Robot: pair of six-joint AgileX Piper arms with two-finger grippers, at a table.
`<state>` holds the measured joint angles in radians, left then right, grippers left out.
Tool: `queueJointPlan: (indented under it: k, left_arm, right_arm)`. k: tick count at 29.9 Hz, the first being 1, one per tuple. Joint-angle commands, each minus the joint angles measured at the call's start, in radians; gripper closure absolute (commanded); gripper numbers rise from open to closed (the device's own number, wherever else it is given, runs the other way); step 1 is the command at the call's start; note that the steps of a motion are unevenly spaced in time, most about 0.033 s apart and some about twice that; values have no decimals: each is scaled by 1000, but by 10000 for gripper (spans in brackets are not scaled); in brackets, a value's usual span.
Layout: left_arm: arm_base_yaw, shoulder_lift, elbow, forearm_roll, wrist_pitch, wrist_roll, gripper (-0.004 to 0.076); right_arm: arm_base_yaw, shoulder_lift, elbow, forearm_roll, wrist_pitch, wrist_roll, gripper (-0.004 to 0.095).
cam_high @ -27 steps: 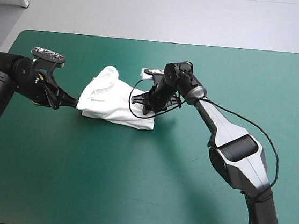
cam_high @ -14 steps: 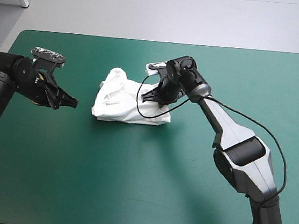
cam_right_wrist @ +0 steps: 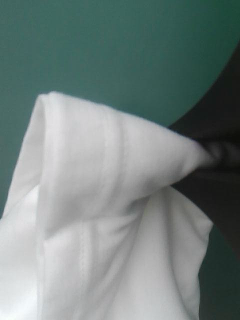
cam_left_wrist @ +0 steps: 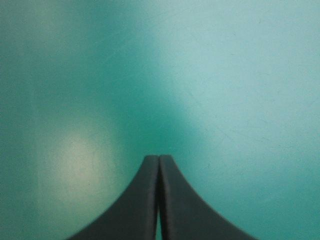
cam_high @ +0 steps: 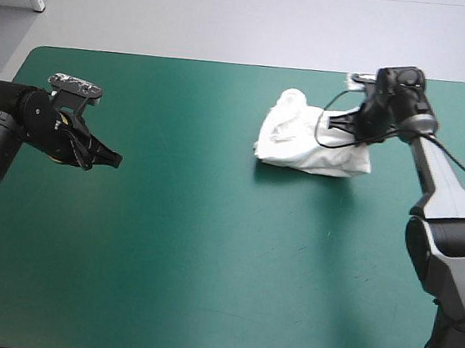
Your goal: Fold the cloth
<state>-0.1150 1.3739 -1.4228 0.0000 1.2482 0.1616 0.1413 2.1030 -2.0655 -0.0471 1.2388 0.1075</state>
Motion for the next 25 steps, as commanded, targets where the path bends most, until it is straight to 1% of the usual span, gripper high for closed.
queueJointPlan:
  k: [1, 4, 6, 8, 11, 13, 15, 16, 19, 20, 21, 22, 24, 25]
  left_arm:
    - [3, -33, -25, -14, 38, -3, 734]
    - [3, -33, -25, -14, 38, -3, 734]
    - [3, -33, -25, -14, 38, -3, 734]
    - [3, -33, -25, -14, 38, -3, 734]
    - [3, -33, -25, -14, 38, -3, 734]
    - [3, -33, -25, -14, 38, -3, 734]
    - [3, -33, -25, -14, 38, -3, 734]
    - [3, -33, -25, -14, 38, -3, 734]
    - [3, -33, -25, -14, 38, -3, 734]
    - [3, -33, -25, -14, 38, -3, 734]
    - [3, -33, -25, -14, 38, -3, 734]
    - [3, -33, -25, -14, 38, -3, 734]
    - [3, -33, -25, -14, 38, -15, 734]
    - [3, -33, -25, -14, 38, -10, 734]
  right_arm:
    - [-148, -118, 90, 24, 14, -26, 926]
    - [-256, -159, 190, 73, 10, -69, 926]
    - [-309, -181, 232, 102, -5, -84, 926]
    - [-338, -203, 262, 112, -26, -99, 926]
    - [-352, -213, 266, 110, -28, -107, 924]
    - [-357, -214, 266, 119, -33, -107, 887]
    - [-357, -214, 266, 152, -31, -107, 762]
    - [-357, -214, 266, 161, -31, -107, 649]
    - [-357, -217, 266, 154, -27, -99, 215]
    - [-357, -217, 262, 130, -20, -78, 96]
    - [-357, -217, 258, 104, -11, -54, 7]
    - [-357, -217, 255, 84, -6, -31, -36]
    - [-357, -219, 248, 47, 12, -21, -20]
    - [-357, -223, 248, 47, 12, -18, -13]
